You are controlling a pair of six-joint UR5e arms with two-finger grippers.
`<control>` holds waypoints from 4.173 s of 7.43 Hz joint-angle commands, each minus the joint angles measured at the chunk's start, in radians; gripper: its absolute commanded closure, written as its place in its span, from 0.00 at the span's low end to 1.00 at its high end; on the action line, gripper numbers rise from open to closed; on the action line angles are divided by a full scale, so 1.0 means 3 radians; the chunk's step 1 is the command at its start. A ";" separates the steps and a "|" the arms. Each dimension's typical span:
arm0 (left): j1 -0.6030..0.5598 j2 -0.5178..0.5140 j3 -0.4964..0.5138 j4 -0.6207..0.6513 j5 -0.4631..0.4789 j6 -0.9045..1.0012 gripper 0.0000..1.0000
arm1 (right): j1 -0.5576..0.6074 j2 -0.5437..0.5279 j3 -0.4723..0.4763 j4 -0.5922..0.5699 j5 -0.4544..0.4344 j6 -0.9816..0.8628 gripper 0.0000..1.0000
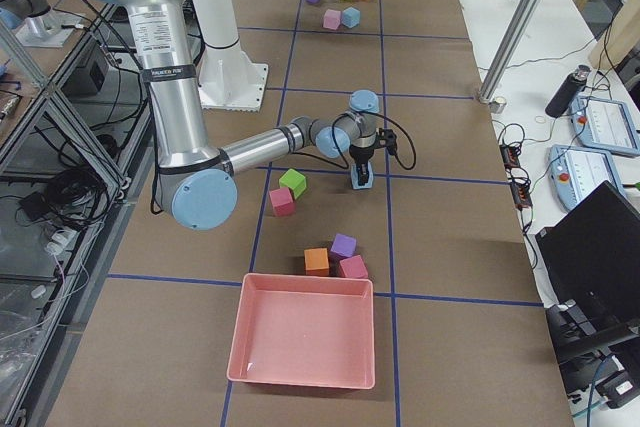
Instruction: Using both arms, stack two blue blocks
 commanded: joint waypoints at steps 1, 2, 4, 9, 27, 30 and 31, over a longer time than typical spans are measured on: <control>0.0000 0.0004 0.0006 0.0000 0.0000 0.0000 0.02 | -0.0053 0.0445 0.0033 -0.0162 -0.0002 0.0063 0.95; 0.0000 0.0004 0.0006 0.0000 0.0000 0.0000 0.02 | -0.0114 0.0772 0.0027 -0.0563 -0.0017 0.0149 0.95; 0.0000 0.0004 0.0021 0.0000 0.0000 0.0000 0.02 | -0.0445 0.1117 0.0017 -0.0894 -0.0180 0.0654 0.95; 0.0000 0.0009 0.0051 0.0000 0.0000 0.0005 0.02 | -0.1116 0.2211 -0.0816 -0.1201 -0.0483 0.1739 0.87; -0.0020 -0.0633 0.0127 -0.0519 0.0229 -0.0086 0.02 | 0.0327 0.1723 -0.0214 -0.1293 0.0032 0.0094 0.00; 0.0035 -0.0687 -0.0055 -0.0856 0.0215 -0.1200 0.01 | 0.0866 0.1329 -0.0208 -0.1211 0.0299 -0.0661 0.00; 0.0198 -0.0595 -0.0010 -0.1142 0.0245 -0.1212 0.01 | 0.1049 0.1135 -0.0147 -0.1211 0.0431 -0.0936 0.00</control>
